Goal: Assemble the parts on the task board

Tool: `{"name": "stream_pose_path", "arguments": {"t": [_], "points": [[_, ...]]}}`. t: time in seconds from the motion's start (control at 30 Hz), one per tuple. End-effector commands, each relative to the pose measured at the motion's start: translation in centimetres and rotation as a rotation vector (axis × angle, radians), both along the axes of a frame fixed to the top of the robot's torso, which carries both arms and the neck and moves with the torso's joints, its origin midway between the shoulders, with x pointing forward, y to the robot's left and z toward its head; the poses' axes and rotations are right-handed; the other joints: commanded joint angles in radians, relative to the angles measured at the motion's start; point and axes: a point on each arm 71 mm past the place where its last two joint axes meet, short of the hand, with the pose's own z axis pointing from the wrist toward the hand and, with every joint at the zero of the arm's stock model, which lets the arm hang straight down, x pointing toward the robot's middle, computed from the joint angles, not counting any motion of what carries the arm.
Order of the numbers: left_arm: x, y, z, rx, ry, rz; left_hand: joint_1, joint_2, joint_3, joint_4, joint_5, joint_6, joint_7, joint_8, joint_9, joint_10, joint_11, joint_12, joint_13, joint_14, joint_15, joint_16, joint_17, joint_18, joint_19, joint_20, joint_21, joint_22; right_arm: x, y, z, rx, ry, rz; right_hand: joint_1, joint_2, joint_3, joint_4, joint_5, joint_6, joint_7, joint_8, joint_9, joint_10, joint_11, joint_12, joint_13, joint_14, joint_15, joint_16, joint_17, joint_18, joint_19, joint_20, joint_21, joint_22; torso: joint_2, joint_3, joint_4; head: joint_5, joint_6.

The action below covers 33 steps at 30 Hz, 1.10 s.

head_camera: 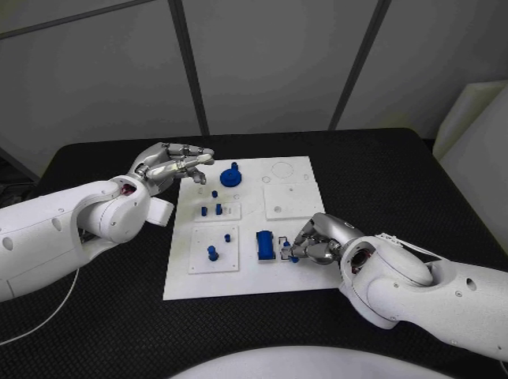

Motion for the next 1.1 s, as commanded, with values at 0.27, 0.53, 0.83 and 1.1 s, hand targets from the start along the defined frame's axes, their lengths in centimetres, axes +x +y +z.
{"name": "stream_pose_path", "arguments": {"t": [0.27, 0.53, 0.83, 1.1], "points": [[0.02, -0.09, 0.1, -0.006, -0.001, -0.006, 0.004, 0.005, -0.002, -0.005, -0.003, 0.001, -0.001, -0.006, 0.001, -0.005, 0.002, -0.003, 0.001, 0.005, 0.004, -0.007, -0.001, -0.012, 0.005, -0.002, -0.007, -0.001, 0.37, 0.55, 0.17, 0.025, -0.031, -0.004, 0.011, 0.002, 0.001, -0.003, 0.005, 0.002, -0.001, 0.003, 0.001, 0.004, -0.008, 0.004, 0.0, 0.051, -0.006, 0.001, 0.001, -0.007, 0.104, -0.005, 0.003, 0.263, 0.001, -0.0003, 0.002, -0.002, 0.005], [0.01, -0.01, 0.1, -0.005, -0.001, -0.005, 0.004, 0.005, -0.002, -0.005, -0.003, 0.001, -0.001, -0.006, 0.001, -0.005, 0.002, -0.003, 0.001, 0.005, 0.004, -0.007, -0.001, -0.012, 0.005, -0.002, -0.007, -0.001, 0.37, 1.06, 0.12, 0.025, -0.025, 0.012, 0.009, 0.0, -0.001, -0.002, 0.003, 0.002, -0.001, 0.003, 0.001, 0.004, -0.007, 0.003, 0.0, 0.05, -0.006, 0.0, 0.0, -0.007, 0.104, -0.005, 0.003, 0.263, 0.001, -0.0002, -0.0001, 0.001, 0.005], [0.01, -0.04, 0.1, -0.005, 0.0, -0.005, 0.004, 0.005, -0.002, -0.005, -0.003, 0.001, -0.001, -0.006, 0.001, -0.005, 0.002, -0.003, 0.001, 0.005, 0.004, -0.007, -0.001, -0.012, 0.005, -0.002, -0.007, -0.001, 0.59, 0.91, -0.09, 0.011, -0.021, -0.002, -0.002, 0.002, -0.006, 0.009, 0.001, 0.006, 0.0, 0.004, 0.003, 0.004, -0.006, 0.003, 0.0, 0.05, -0.005, -0.001, 0.0, -0.007, 0.104, -0.005, 0.003, 0.263, 0.0, -0.0001, 0.0007, -0.001, 0.007], [0.01, 0.02, 0.09, -0.004, 0.0, -0.004, 0.004, 0.005, -0.002, -0.005, -0.003, 0.001, -0.001, -0.006, 0.001, -0.005, 0.002, -0.003, 0.001, 0.005, 0.004, -0.007, -0.001, -0.012, 0.005, -0.002, -0.007, -0.001, 0.82, 0.61, -0.07, -0.02, -0.048, -0.007, -0.024, 0.004, -0.019, 0.035, -0.007, 0.027, -0.006, 0.013, 0.016, 0.007, -0.01, 0.006, 0.002, 0.051, -0.007, -0.001, 0.0, -0.007, 0.104, -0.006, 0.003, 0.263, 0.001, 0.0003, -0.0008, -0.001, 0.008]]}}
